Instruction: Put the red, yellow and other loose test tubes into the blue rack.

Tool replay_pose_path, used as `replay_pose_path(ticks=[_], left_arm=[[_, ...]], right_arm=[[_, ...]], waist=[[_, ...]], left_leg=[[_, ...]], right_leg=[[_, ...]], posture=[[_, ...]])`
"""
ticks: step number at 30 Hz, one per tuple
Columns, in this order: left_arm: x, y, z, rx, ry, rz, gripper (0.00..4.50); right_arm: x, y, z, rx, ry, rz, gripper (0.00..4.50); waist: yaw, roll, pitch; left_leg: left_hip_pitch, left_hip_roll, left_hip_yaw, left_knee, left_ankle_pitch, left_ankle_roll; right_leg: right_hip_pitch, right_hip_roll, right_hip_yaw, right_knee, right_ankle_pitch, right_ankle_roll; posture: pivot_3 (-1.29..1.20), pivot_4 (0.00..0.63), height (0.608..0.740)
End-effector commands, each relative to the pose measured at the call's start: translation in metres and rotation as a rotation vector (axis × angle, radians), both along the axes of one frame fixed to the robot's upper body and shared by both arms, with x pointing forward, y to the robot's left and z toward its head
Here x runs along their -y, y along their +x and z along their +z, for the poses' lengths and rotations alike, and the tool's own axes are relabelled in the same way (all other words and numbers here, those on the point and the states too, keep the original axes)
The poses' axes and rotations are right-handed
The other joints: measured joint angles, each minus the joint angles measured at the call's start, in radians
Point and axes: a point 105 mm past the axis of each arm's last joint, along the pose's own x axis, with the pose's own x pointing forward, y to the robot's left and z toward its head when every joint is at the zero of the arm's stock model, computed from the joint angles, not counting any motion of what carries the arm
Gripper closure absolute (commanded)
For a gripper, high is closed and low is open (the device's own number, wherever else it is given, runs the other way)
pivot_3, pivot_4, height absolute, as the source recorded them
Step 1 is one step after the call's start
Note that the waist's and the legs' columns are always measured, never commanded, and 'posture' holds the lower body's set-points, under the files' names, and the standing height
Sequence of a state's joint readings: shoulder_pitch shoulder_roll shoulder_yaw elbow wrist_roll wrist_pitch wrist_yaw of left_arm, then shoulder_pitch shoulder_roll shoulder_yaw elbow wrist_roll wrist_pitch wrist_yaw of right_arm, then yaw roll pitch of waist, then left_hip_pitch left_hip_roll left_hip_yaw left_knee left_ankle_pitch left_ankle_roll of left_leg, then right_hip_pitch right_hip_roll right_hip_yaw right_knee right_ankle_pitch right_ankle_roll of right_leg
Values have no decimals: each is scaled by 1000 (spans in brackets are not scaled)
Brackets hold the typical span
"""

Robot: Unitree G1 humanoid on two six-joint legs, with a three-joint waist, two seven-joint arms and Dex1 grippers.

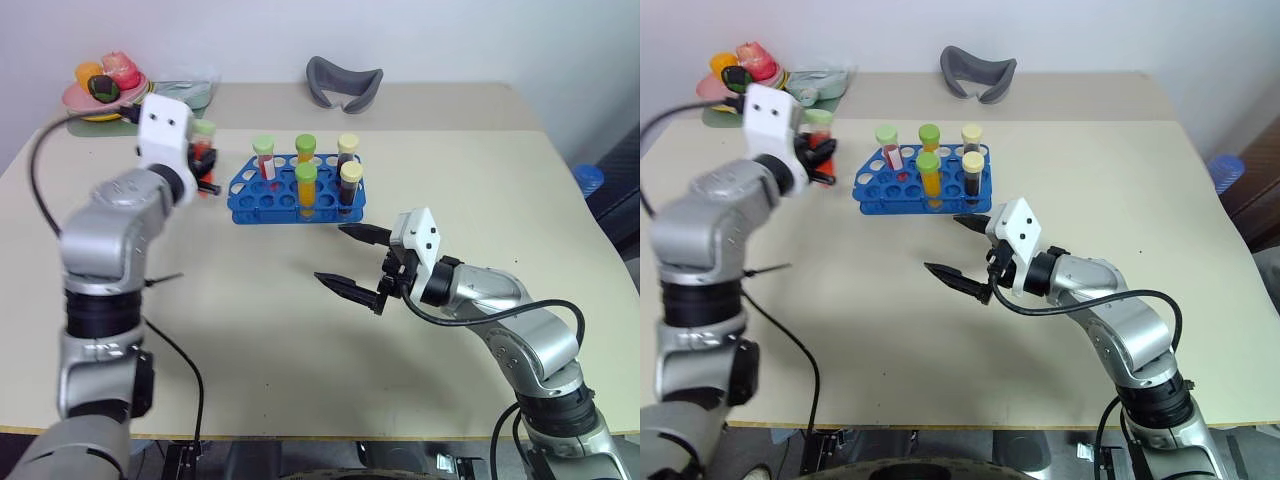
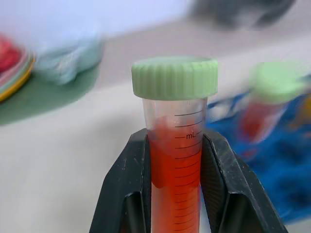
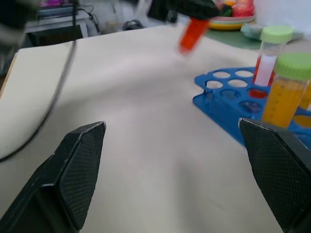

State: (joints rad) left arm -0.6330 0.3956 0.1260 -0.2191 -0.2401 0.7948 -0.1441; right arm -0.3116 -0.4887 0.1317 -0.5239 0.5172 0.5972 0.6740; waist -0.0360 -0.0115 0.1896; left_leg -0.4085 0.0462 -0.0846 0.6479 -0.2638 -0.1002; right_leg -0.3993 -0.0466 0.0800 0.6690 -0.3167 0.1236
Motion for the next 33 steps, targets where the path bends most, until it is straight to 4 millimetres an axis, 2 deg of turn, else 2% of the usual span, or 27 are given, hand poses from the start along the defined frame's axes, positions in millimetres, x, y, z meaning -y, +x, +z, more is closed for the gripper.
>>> replay_pose_path(ticks=[1,5,10,21,33], left_arm=[[18,-10,25,307,8,18,3758],[30,-8,7,426,-27,48,3758],[49,-3,-15,444,-70,0,3758],[53,0,-39,384,-109,-25,3758],[50,2,-50,326,-146,12,3758]], right_arm=[[-1,0,8,26,17,13,0],[-2,2,7,27,14,17,0],[1,2,9,36,9,-2,0],[5,1,7,38,10,-33,0],[4,2,8,44,10,-22,0]], waist=[[-3,0,0],[-6,0,0],[-7,1,-1],[-7,1,-1],[-7,1,-1]], left_leg=[[0,0,0,0,0,0],[1,0,1,0,-2,3],[1,0,0,0,-2,4],[1,0,0,0,-2,4],[2,0,0,0,-2,4]], right_leg=[[0,0,0,0,0,0],[0,0,0,1,0,0],[0,0,0,1,0,0],[1,1,0,1,0,0],[2,1,0,0,0,0]], posture=[[0,150,740],[0,150,740],[0,150,740],[0,150,740],[0,150,740]])
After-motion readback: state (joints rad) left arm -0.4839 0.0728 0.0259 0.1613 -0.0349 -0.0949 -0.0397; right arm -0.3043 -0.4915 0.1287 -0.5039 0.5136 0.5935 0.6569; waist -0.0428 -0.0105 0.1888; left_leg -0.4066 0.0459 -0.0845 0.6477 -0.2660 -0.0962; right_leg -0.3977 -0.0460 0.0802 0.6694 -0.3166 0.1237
